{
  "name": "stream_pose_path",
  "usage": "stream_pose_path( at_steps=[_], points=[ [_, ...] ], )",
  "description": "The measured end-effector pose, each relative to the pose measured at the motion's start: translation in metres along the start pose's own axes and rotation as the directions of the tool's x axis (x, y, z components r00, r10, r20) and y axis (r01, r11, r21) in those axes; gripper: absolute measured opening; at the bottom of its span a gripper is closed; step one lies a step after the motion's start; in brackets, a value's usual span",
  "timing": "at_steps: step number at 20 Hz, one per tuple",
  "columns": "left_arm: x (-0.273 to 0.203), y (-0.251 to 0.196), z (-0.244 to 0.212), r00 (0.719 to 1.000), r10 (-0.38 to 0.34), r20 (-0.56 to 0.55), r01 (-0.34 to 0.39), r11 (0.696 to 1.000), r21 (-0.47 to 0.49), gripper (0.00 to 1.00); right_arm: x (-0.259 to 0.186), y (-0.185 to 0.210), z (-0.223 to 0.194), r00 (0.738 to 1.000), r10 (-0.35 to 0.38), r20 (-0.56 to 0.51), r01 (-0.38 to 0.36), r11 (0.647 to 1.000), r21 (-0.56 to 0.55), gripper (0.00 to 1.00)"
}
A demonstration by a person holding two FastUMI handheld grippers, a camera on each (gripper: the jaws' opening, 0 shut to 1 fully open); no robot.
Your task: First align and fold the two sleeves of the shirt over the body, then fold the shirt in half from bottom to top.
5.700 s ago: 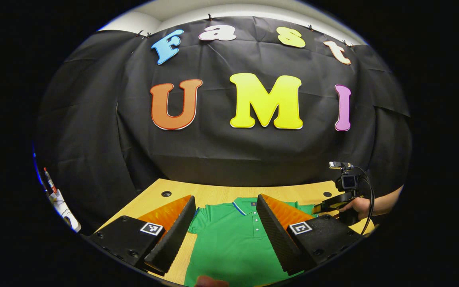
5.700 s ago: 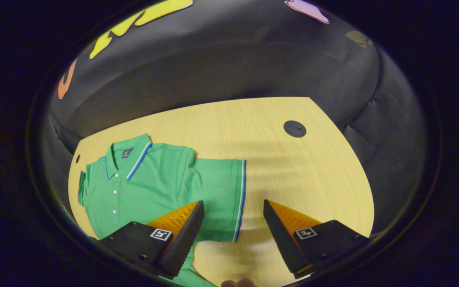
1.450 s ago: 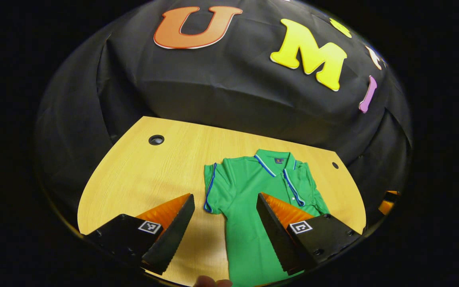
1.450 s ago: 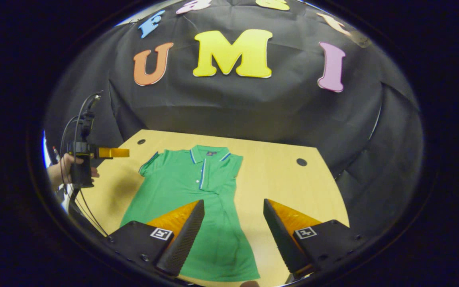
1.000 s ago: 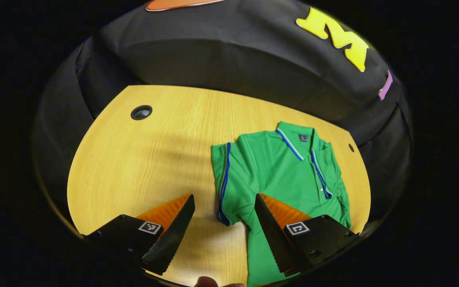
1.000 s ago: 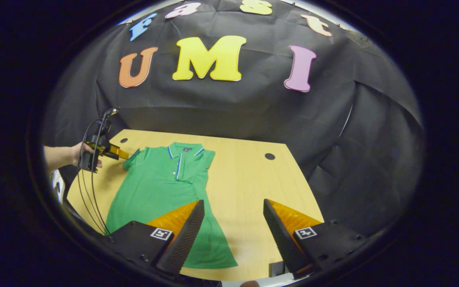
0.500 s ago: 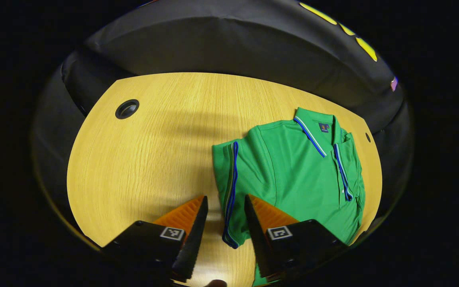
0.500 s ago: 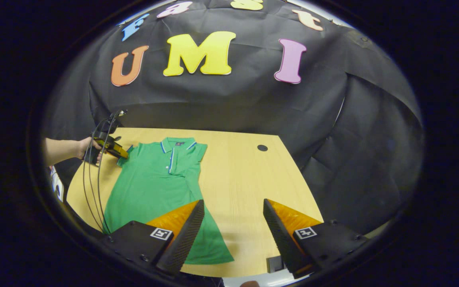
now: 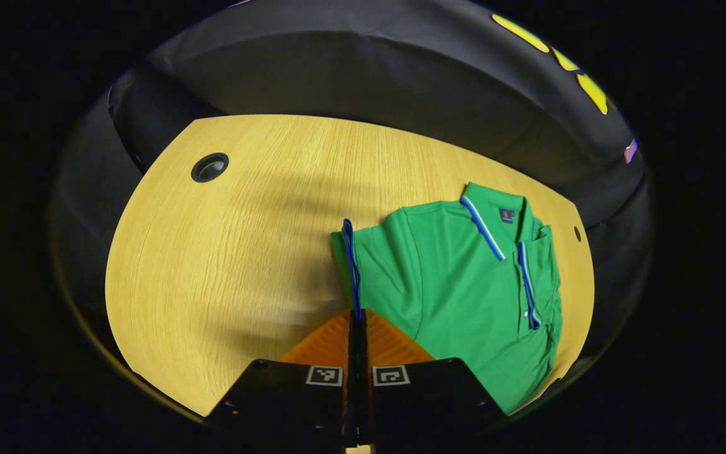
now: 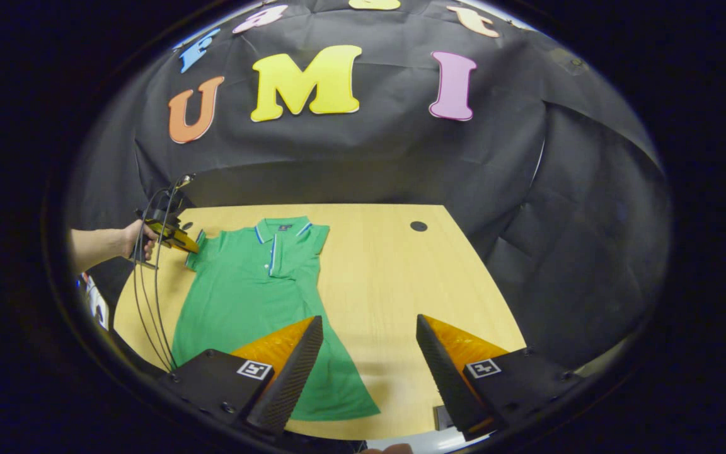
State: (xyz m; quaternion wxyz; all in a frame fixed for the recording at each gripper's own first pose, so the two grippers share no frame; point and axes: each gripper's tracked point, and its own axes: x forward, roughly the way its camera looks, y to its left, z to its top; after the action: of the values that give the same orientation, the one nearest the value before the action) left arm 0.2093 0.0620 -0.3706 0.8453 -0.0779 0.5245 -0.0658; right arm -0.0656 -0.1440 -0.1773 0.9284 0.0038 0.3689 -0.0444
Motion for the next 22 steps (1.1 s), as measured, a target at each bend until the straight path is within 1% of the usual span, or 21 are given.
stream_pose_path(
  at_steps=[3,6,8,11,14,19,21,22],
  points=[
    [-0.017,-0.025,0.014,0.999,-0.039,0.031,0.039,0.999,0.002,0.04,0.002,0.002,0.001,1.000,0.020,0.004,-0.021,0.999,0.027,0.95],
    [-0.028,-0.062,0.023,0.996,-0.085,0.033,0.086,0.996,-0.011,0.04,0.002,0.000,0.001,0.999,0.030,0.016,-0.031,0.998,0.048,0.95],
    [-0.029,-0.085,0.027,0.995,-0.100,0.026,0.099,0.995,0.006,0.04,0.000,-0.001,0.002,0.999,0.034,0.024,-0.035,0.997,0.065,0.95],
    [-0.020,-0.122,0.024,0.992,-0.128,0.002,0.128,0.991,0.025,0.04,-0.006,-0.015,-0.001,0.999,0.018,0.035,-0.021,0.997,0.078,0.95],
    [-0.004,-0.153,0.013,0.989,-0.143,-0.040,0.144,0.989,0.018,0.04,-0.011,-0.030,-0.007,1.000,-0.003,0.031,0.000,0.995,0.098,0.95],
    [0.026,-0.192,-0.001,0.988,-0.134,-0.076,0.135,0.991,0.007,0.04,-0.015,-0.051,-0.016,0.999,-0.026,0.018,0.024,0.993,0.116,0.95],
    [0.033,-0.200,-0.004,0.988,-0.133,-0.074,0.132,0.991,-0.020,0.05,-0.012,-0.055,-0.017,1.000,-0.021,0.015,0.019,0.994,0.111,0.95],
    [0.034,-0.200,-0.004,0.990,-0.126,-0.066,0.124,0.992,-0.035,0.10,-0.012,-0.054,-0.016,1.000,-0.018,0.016,0.016,0.994,0.105,0.95]
  ],
)
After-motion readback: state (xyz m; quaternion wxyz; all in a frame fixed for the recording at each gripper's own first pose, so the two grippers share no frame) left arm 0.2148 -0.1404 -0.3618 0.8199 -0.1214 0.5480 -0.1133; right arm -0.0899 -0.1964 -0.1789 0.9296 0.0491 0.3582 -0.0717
